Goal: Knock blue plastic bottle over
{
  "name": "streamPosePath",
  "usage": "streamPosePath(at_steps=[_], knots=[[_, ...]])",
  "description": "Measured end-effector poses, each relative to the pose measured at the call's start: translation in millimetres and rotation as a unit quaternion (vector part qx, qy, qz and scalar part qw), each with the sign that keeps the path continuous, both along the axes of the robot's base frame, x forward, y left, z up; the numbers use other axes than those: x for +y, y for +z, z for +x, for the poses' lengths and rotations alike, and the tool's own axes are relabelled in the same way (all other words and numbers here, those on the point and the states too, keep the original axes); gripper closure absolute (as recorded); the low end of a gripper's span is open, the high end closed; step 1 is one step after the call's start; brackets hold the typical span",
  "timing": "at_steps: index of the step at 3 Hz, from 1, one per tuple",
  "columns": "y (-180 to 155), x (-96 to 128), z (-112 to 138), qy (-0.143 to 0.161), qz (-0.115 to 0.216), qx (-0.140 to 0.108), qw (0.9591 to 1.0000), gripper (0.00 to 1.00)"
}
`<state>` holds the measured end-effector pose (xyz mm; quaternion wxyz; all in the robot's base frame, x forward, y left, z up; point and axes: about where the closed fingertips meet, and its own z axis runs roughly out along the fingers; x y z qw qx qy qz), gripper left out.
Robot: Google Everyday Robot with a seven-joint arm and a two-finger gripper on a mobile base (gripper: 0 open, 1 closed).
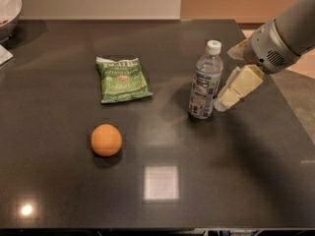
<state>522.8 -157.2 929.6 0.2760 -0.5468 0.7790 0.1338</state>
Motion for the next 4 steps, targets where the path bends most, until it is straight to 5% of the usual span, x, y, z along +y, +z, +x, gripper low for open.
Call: streamPosePath(at_steps=[1,4], knots=[[-3.3,16.7,8.7,0.001,0.034,0.000,0.9994,0.00],[-3.5,34.6,19.7,-0.012,0.067,-0.006,0.9976,0.65]])
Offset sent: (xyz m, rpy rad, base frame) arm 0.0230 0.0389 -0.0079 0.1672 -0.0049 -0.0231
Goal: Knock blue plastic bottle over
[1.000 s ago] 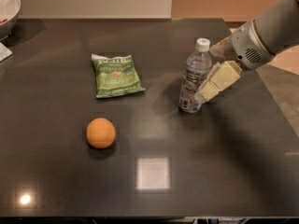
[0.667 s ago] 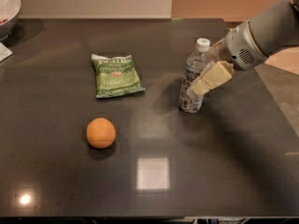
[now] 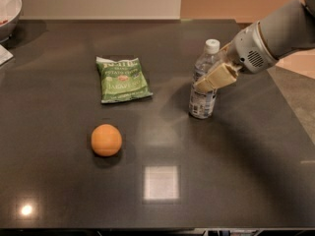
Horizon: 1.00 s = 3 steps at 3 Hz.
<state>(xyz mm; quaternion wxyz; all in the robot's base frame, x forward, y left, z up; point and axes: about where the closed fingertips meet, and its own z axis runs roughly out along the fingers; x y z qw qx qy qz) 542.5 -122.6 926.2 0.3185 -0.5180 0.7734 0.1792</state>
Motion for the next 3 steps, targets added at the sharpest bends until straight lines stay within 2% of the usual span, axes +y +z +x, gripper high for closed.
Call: streamPosePath(at_steps=[1,2,3], knots=[[13.4,-7.1,5.3,-0.001,-0.029,-0.001,0.9996,0.88],[21.1,-17.8,12.7,0.014,-0.100,0.014,0.9948,1.00],[11.8,-22.5,13.4,0.054,-0.180,0.045,0.9811,1.00]])
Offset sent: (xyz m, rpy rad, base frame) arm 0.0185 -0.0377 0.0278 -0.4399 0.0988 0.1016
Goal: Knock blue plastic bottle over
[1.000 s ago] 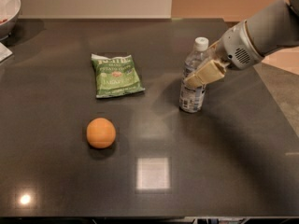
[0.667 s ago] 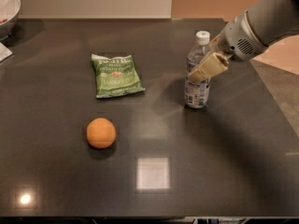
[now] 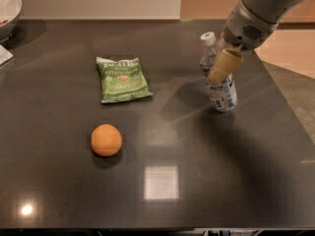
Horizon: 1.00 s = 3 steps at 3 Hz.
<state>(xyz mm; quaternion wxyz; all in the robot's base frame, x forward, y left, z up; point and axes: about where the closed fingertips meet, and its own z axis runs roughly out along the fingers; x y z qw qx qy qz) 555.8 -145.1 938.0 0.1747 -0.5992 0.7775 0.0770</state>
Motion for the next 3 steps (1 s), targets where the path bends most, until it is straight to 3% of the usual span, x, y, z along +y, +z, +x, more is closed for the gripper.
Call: streamPosePath(at_steps=[1,2,3], knots=[[-14.2,0.0,-0.1,0.035,-0.056,0.029,0.9974,0.82],[-25.8,4.6,0.1,0.062,-0.091,0.042,0.9930,0.60],[-32.1,8.9,-0.6,0.074,-0.105,0.047,0.9906,0.36]])
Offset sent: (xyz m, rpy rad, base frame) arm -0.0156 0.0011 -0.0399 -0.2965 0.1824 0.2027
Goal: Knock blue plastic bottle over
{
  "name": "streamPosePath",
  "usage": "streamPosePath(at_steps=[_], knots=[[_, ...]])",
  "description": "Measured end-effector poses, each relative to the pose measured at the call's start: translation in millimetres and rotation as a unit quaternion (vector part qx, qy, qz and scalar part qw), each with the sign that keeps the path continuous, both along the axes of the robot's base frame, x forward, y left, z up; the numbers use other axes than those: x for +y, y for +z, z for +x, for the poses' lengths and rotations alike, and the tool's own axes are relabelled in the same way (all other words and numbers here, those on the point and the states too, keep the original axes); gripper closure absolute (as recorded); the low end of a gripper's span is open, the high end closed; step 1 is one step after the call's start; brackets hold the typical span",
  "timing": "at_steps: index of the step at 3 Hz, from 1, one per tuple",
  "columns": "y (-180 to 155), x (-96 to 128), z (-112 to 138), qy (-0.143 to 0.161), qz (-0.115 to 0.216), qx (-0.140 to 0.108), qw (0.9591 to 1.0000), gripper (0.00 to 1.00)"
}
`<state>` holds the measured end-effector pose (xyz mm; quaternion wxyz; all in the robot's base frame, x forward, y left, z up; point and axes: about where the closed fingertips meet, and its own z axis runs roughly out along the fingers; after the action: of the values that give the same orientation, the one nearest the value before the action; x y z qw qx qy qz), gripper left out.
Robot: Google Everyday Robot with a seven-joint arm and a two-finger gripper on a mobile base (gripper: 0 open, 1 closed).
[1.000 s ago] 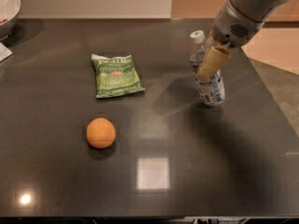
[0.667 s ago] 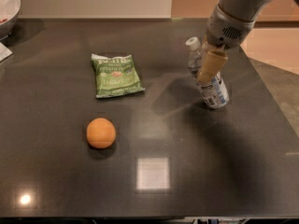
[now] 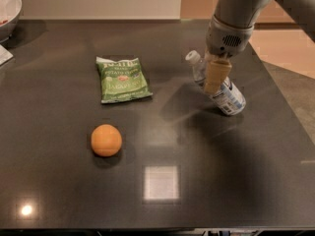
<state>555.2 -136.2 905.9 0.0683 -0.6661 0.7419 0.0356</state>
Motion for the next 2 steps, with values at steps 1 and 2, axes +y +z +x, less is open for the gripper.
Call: streamPosePath(at_steps=[1,2], knots=[[-8.5,8.1,-3.2,0.017,-0.011,0.007,0.9998,0.13],[-14.5,16.1,-8.1,0.029,-0.008,0.013,0.9995,0.00]])
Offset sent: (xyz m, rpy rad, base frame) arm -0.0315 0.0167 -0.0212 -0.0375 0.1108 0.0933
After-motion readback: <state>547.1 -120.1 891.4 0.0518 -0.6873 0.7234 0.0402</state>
